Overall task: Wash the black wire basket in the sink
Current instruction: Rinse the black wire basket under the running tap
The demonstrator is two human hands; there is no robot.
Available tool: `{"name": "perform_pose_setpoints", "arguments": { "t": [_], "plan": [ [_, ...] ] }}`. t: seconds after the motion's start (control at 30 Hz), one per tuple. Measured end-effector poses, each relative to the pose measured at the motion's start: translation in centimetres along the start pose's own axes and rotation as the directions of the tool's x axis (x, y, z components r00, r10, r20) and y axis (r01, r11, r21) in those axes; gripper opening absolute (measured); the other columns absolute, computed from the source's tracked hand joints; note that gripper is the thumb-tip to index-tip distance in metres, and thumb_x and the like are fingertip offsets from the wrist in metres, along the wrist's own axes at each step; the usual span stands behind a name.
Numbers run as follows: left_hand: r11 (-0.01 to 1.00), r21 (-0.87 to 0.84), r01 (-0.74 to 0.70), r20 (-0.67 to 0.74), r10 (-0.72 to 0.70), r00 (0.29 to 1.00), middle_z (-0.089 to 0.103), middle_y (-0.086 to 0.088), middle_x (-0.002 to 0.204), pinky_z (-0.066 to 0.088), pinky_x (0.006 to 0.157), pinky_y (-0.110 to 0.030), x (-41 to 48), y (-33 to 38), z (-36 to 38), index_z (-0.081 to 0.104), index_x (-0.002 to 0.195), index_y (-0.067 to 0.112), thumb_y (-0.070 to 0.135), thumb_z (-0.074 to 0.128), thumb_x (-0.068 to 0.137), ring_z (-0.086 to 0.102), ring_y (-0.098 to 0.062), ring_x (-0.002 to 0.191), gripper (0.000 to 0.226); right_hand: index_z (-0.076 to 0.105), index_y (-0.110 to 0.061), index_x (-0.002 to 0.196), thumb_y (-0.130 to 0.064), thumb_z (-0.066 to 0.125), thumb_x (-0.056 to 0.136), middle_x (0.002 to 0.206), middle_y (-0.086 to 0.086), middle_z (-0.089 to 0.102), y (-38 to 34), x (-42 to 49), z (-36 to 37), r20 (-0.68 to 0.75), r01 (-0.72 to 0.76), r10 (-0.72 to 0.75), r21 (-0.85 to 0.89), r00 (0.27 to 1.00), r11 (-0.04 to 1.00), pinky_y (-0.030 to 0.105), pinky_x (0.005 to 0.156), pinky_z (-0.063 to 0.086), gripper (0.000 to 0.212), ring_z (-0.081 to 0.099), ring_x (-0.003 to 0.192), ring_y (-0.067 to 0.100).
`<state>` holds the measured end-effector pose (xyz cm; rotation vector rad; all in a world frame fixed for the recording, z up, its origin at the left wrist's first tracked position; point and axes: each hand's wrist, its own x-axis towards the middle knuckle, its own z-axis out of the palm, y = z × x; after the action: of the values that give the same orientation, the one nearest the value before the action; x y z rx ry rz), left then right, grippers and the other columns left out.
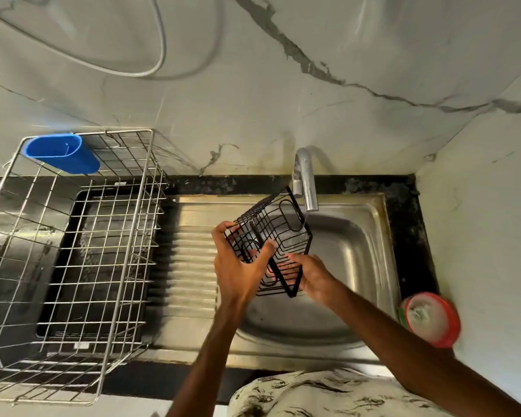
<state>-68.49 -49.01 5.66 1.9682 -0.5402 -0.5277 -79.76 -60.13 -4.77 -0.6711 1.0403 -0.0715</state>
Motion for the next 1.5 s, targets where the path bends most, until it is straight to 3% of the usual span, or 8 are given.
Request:
{"name": "perform_pose_setpoints", "arguments": {
  "t": [0.23, 0.57, 0.77, 0.87, 1.0, 1.07, 1.27, 1.5],
  "plan": [
    [0.878, -0.367, 0.308, 0.119, -0.284, 0.951, 0.070, -0.008, 0.125, 0.055, 0.096, -0.047, -1.5, -1.8, -2.9, 0.039, 0.128, 0.027, 0.070, 0.066, 0.076, 0.071, -0.026, 0.112, 0.073, 0.062, 0.013, 0.117, -0.013, 0.047, 0.104, 0.092, 0.023, 0.076, -2.4, -0.1, -1.8, 0.070, 0.070, -0.052, -0.288, 0.996, 0.955, 0.031, 0.067, 0.060, 0.032, 0.076, 0.085, 0.032],
    [0.893, -0.060, 0.446, 0.543, -0.346, 0.765, 0.038, -0.028, 0.153, 0.028, 0.118, -0.070, 6.0, -0.1, -0.1, 0.050, 0.144, 0.013, 0.087, 0.049, 0.085, 0.032, -0.053, 0.144, 0.095, 0.055, 0.004, 0.124, -0.020, 0.046, 0.106, 0.104, 0.026, 0.074, -5.8, -0.5, -3.7, 0.234, 0.166, -0.064, -0.448, 0.970, 0.878, 0.042, 0.083, 0.061, 0.032, 0.073, 0.096, 0.041],
    [0.814, -0.054, 0.578, 0.547, -0.460, 0.699, 0.057, -0.018, 0.143, 0.041, 0.111, -0.062, 7.2, -0.1, 2.1, 0.064, 0.125, 0.034, 0.085, 0.081, 0.042, 0.057, -0.038, 0.129, 0.098, 0.061, -0.002, 0.122, -0.027, 0.050, 0.105, 0.106, 0.021, 0.074, -6.3, 1.0, -6.2, 0.214, 0.092, 0.024, -0.517, 0.977, 0.851, 0.034, 0.070, 0.061, 0.032, 0.074, 0.095, 0.034],
    [0.792, -0.096, 0.603, 0.537, -0.469, 0.701, 0.060, -0.019, 0.133, 0.052, 0.102, -0.060, 7.2, -0.1, 2.1, 0.059, 0.133, 0.026, 0.076, 0.083, 0.046, 0.067, -0.039, 0.115, 0.103, 0.066, -0.004, 0.106, -0.045, 0.055, 0.099, 0.091, 0.012, 0.073, -6.4, 2.3, -7.1, 0.122, 0.194, -0.159, -0.779, 0.980, 0.597, 0.028, 0.067, 0.054, 0.043, 0.070, 0.078, 0.020],
    [0.808, -0.060, 0.587, 0.533, -0.471, 0.703, 0.057, -0.020, 0.140, 0.048, 0.104, -0.064, 6.6, -0.8, 2.4, 0.072, 0.110, 0.040, 0.069, 0.083, 0.063, 0.060, -0.037, 0.124, 0.057, 0.064, -0.016, 0.130, -0.024, 0.056, 0.102, 0.122, -0.002, 0.068, -7.6, 3.5, -7.2, 0.230, 0.383, -0.642, -0.918, 0.731, 0.107, 0.023, 0.085, 0.044, 0.031, 0.065, 0.106, 0.012],
    [0.802, -0.047, 0.596, 0.501, -0.497, 0.708, 0.061, -0.016, 0.138, 0.049, 0.104, -0.059, 6.6, -1.0, 2.7, 0.075, 0.099, 0.041, 0.060, 0.082, 0.070, 0.062, -0.030, 0.118, 0.035, 0.060, -0.024, 0.134, -0.028, 0.050, 0.103, 0.131, -0.001, 0.066, -8.7, 4.0, -6.7, 0.439, 0.446, -0.490, -0.888, 0.753, -0.110, 0.025, 0.091, 0.048, 0.033, 0.064, 0.114, 0.012],
    [0.816, -0.031, 0.577, 0.349, -0.532, 0.772, 0.071, -0.006, 0.121, 0.053, 0.097, -0.050, 6.9, -0.4, 4.2, 0.069, 0.120, 0.023, 0.072, 0.086, 0.040, 0.064, -0.023, 0.109, 0.095, 0.024, -0.013, 0.157, -0.047, 0.015, 0.104, 0.165, 0.007, 0.019, -10.2, 5.6, -4.7, 0.582, 0.452, -0.075, -0.700, 0.810, -0.553, 0.050, 0.125, 0.018, 0.064, 0.017, 0.154, 0.020],
    [0.846, -0.104, 0.523, 0.252, -0.487, 0.837, 0.070, -0.002, 0.115, 0.060, 0.090, -0.049, 6.6, -0.5, 5.3, 0.056, 0.123, 0.025, 0.058, 0.087, 0.048, 0.067, -0.020, 0.106, 0.088, -0.001, -0.013, 0.158, -0.057, 0.018, 0.106, 0.161, 0.007, -0.012, -6.5, 4.5, -5.0, 0.594, 0.415, -0.019, -0.584, 0.804, -0.697, 0.049, 0.124, -0.010, 0.071, -0.012, 0.152, 0.023]
  ]
}}
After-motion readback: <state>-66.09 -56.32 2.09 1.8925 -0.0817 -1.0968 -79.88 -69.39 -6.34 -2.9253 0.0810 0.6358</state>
